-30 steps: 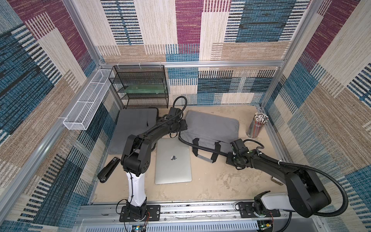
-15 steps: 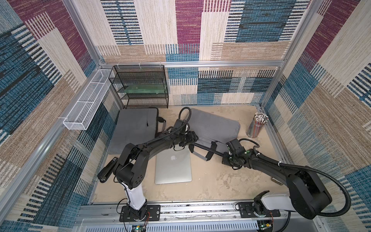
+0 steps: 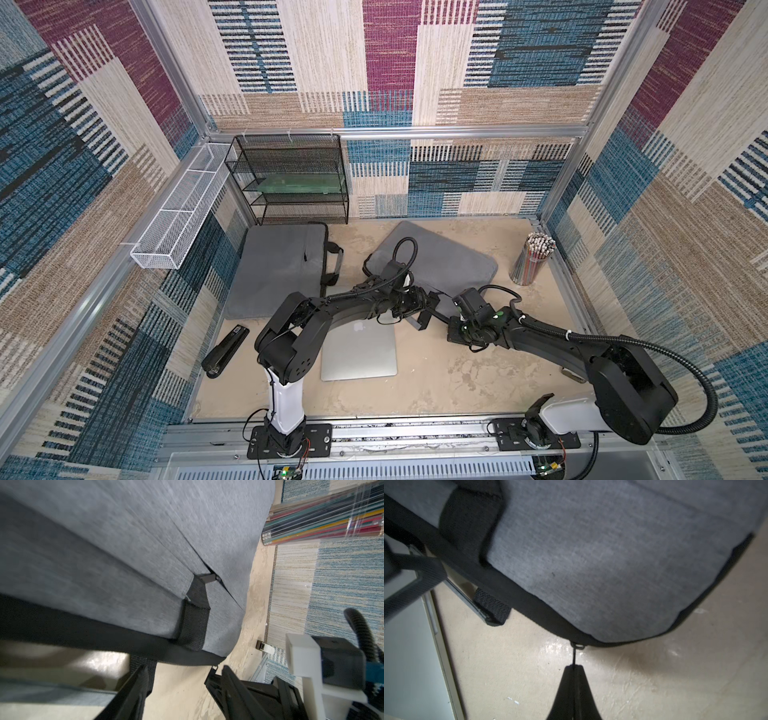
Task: Open the zippered laptop bag and take out the laptop
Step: Unzip the zipper on the zippered laptop bag.
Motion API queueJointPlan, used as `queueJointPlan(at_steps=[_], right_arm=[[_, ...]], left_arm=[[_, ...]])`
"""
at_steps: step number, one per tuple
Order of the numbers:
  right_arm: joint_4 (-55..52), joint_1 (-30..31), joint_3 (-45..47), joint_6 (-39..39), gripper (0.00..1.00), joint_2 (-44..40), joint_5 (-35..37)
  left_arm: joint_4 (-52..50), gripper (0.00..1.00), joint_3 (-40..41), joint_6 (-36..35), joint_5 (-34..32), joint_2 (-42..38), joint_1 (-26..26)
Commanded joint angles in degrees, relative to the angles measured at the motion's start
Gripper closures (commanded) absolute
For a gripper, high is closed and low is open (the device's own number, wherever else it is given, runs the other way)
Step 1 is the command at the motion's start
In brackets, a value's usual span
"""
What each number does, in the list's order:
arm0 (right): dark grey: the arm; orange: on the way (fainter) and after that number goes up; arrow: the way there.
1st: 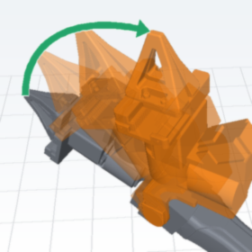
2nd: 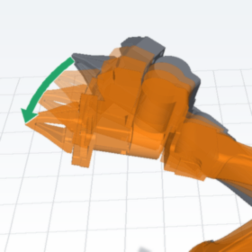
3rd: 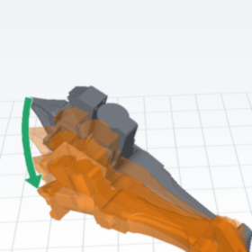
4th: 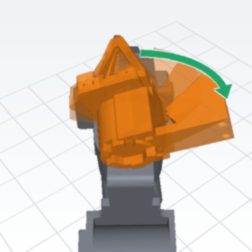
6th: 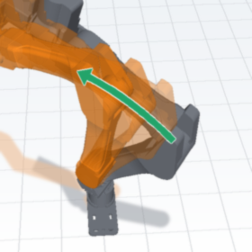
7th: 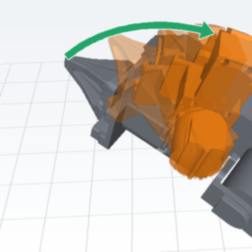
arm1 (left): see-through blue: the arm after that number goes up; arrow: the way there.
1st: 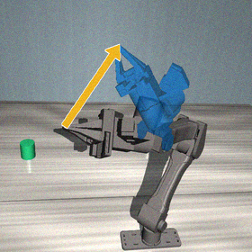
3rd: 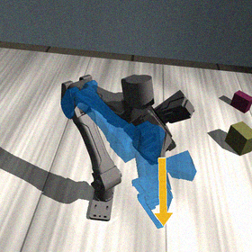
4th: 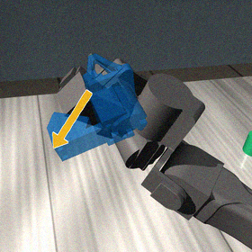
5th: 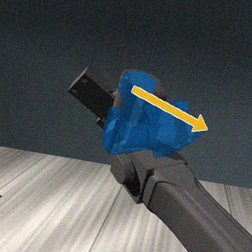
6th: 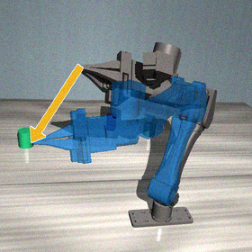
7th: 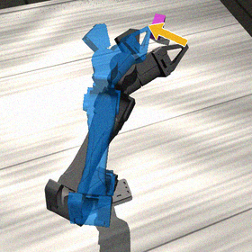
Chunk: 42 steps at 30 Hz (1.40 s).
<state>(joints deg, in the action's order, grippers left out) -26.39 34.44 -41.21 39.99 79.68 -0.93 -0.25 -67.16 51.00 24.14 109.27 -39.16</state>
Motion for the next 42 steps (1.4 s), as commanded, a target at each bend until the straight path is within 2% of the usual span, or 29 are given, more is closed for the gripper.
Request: queueJointPlan(at_steps=[1, 10, 13, 14, 16, 19, 24, 42], right_arm=[[1.60, 0.18, -0.63, 0.23, 1.00, 0.00, -0.02], [1.31, 0.11, -0.71, -0.58, 1.00, 0.60, 0.23], [0.80, -0.20, -0.76, -1.14, 1.00, 0.70, 0.49], [0.71, -0.32, -0.68, -1.22, 1.00, 0.67, 0.50], [0.46, -0.76, -0.64, -1.86, 1.00, 0.56, 0.51], [-0.15, -1.79, -0.37, -2.66, 1.00, 0.28, 0.59], [-1.39, -3.71, 0.24, -3.81, 1.00, -0.70, 0.36], [-3.04, -13.72, 5.12, -6.89, 1.00, -5.80, 0.93]], left_arm=[[1.27, 0.41, -0.57, 0.39, 0.73, 0.82, -0.37], [1.16, 0.42, -3.18, 0.57, 1.00, 4.84, -1.53], [1.04, 0.49, -3.95, 0.78, 0.74, 5.68, -1.51], [1.04, 0.52, -3.95, 0.84, 0.73, 5.77, -1.53], [1.04, 0.67, -3.88, 1.08, 0.35, 5.70, -1.53], [0.71, 0.84, -3.49, 1.20, -0.58, 5.28, -1.47], [-0.37, 1.00, -3.51, 0.76, -0.63, 5.20, -1.53], [-2.77, 1.00, -4.17, -2.06, -0.76, 3.51, -1.40]])
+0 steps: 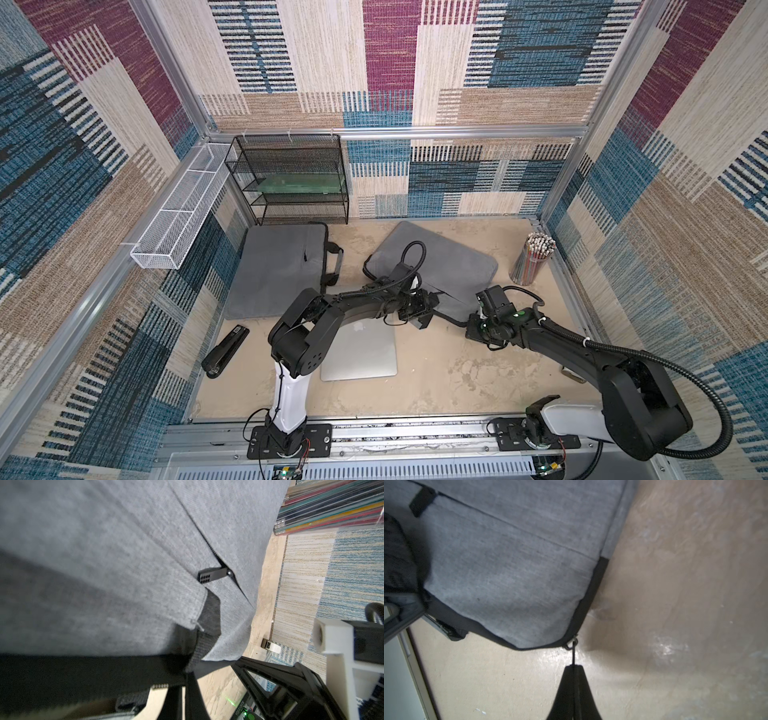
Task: Open the zippered laptop bag and take out the laptop
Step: Unzip the zipper on the zippered laptop bag.
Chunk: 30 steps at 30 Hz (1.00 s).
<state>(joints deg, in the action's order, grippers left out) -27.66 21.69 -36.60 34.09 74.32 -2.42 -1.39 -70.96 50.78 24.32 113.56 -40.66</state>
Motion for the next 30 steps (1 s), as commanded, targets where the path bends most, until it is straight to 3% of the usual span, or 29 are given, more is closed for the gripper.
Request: queueJointPlan(at_steps=[1, 17, 30], right_arm=[[-1.65, -1.41, 0.61, -1.17, 1.00, -0.63, 2.42], [-0.24, -8.06, -0.28, -4.62, 1.00, -1.41, 3.21], [1.47, -10.01, -2.07, -5.96, 1.00, 1.49, 5.85]], left_arm=[[-1.69, 1.00, -0.36, -2.00, -0.87, -0.83, 0.07], [-1.49, 1.00, 3.00, -4.25, -0.32, -2.02, 0.08], [-0.99, 1.00, 5.32, -4.58, 0.90, -2.44, 0.09]])
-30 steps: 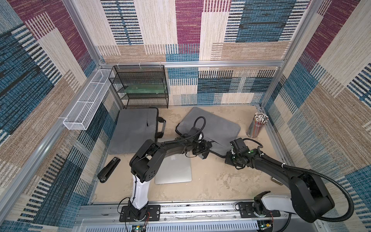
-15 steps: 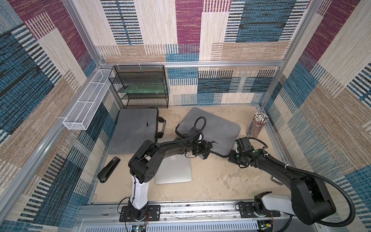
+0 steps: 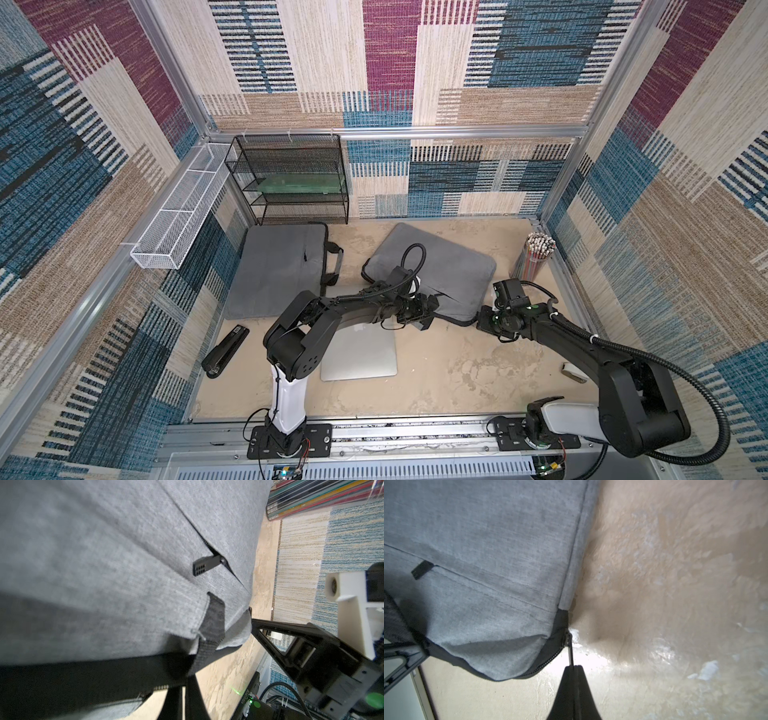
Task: Open the zippered laptop bag and take out the laptop
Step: Unzip the zipper on the zippered laptop bag.
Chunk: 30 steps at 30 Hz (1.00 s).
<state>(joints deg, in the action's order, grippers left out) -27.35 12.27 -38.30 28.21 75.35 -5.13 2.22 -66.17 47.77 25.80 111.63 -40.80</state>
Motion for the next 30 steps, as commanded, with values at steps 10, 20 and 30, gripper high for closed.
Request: queueJointPlan(at_steps=[10, 20, 30], right_arm=[[2.47, -1.04, -0.86, -1.23, 1.00, 1.01, 8.21], [4.36, 0.64, 2.54, -3.82, 0.65, -2.96, 1.68], [4.58, 6.07, -2.18, -2.71, 0.51, -5.17, 1.76]], left_arm=[[-4.52, 1.00, 0.69, -1.55, -0.14, -0.54, 0.28], [-3.89, 1.00, -0.29, -1.01, 0.86, 0.15, 0.28], [-1.96, 0.50, -0.45, 0.85, 2.04, -1.59, 0.28]])
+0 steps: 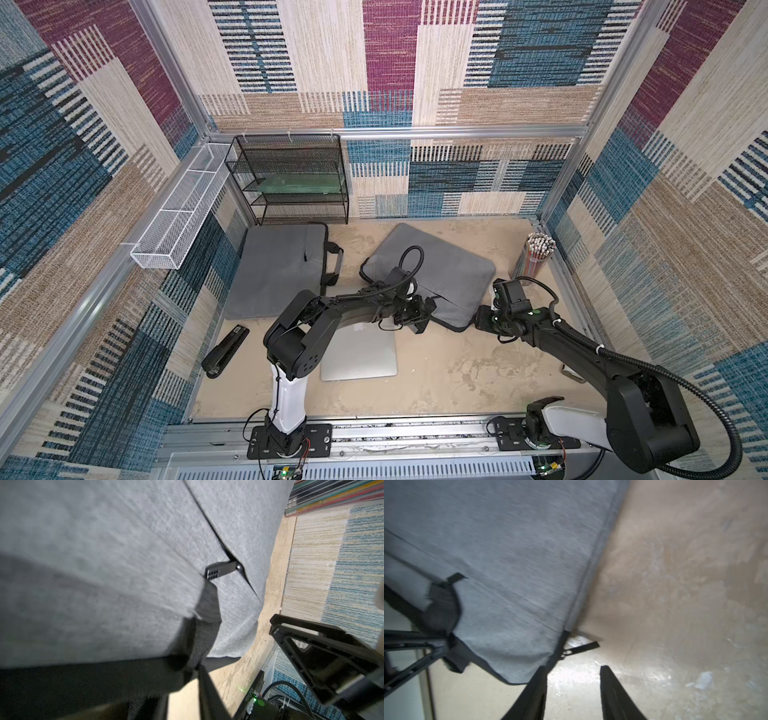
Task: Open the zippered laptop bag and take out the laptop
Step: Unzip the zipper on the zippered laptop bag, then open the bag flap on the zippered laptop bag.
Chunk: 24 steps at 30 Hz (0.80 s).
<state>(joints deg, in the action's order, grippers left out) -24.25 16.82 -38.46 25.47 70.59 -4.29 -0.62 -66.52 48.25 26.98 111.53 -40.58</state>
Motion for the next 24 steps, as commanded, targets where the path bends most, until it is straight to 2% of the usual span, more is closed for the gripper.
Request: queueJointPlan(at_steps=[1, 5, 9, 10, 17, 24], right_arm=[[1.12, 2.58, -3.20, 0.01, 0.50, -0.22, 1.98], [0.35, 6.17, -7.81, 0.20, 0.48, 1.79, 5.90], [0.31, 9.88, -12.33, -1.00, 0.47, 6.06, 8.40], [0.07, 10.90, -13.50, -1.22, 0.47, 7.41, 9.50], [-2.56, 19.43, -23.41, -3.52, 0.38, 19.10, 17.43], [-6.59, 26.03, -32.35, -7.78, 0.37, 30.68, 24.71]], left_arm=[[0.30, 0.46, -0.10, -0.01, 0.11, -2.27, 0.09], [-4.65, 0.30, -0.17, -1.61, -5.40, -6.74, 0.40], [-6.98, 0.04, 4.33, -0.66, -14.22, -14.52, 2.24], [-7.44, 0.01, 5.69, -0.22, -16.12, -16.33, 2.85], [-10.25, 0.01, 17.43, 4.33, -30.34, -32.63, 8.90], [-5.84, 0.02, 28.65, 8.09, -36.99, -45.34, 13.21]])
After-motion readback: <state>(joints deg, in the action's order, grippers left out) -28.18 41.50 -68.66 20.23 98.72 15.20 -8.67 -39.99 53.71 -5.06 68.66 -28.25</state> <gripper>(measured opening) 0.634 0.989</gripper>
